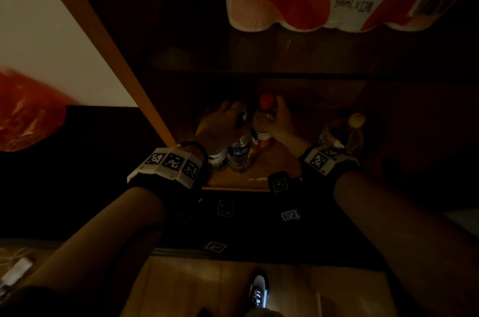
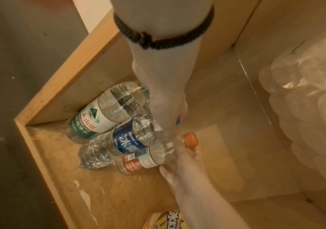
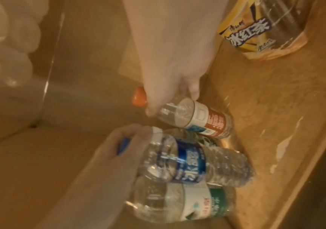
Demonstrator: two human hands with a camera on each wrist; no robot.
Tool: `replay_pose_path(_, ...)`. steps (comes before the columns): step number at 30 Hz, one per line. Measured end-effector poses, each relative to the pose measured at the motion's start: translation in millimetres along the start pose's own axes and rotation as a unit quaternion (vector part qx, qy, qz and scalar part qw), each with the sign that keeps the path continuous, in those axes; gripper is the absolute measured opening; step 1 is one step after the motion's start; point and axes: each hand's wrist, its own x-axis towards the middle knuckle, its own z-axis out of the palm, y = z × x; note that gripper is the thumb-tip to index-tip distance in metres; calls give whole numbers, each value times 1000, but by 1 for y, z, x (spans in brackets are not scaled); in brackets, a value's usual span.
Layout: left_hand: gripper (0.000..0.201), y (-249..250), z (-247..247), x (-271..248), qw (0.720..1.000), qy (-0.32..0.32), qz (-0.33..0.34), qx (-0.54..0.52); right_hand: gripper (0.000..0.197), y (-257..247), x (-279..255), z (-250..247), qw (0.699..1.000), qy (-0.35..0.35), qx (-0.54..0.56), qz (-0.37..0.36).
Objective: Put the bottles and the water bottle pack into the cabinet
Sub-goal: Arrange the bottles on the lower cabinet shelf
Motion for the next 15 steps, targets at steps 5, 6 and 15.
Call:
replay_pose_path(5, 45, 1, -2, -1, 1000, 3, 12, -3, 52, -8, -5, -34, 990, -42, -131, -4)
replay_pose_path(6, 43, 1, -2, 0, 1000, 0, 13, -8, 44, -10, -4, -46, 987, -21, -155, -23)
replay_pose_path(15, 35, 2, -1, -3, 999, 23, 7, -29, 48, 13, -24, -135, 960, 138, -234, 61)
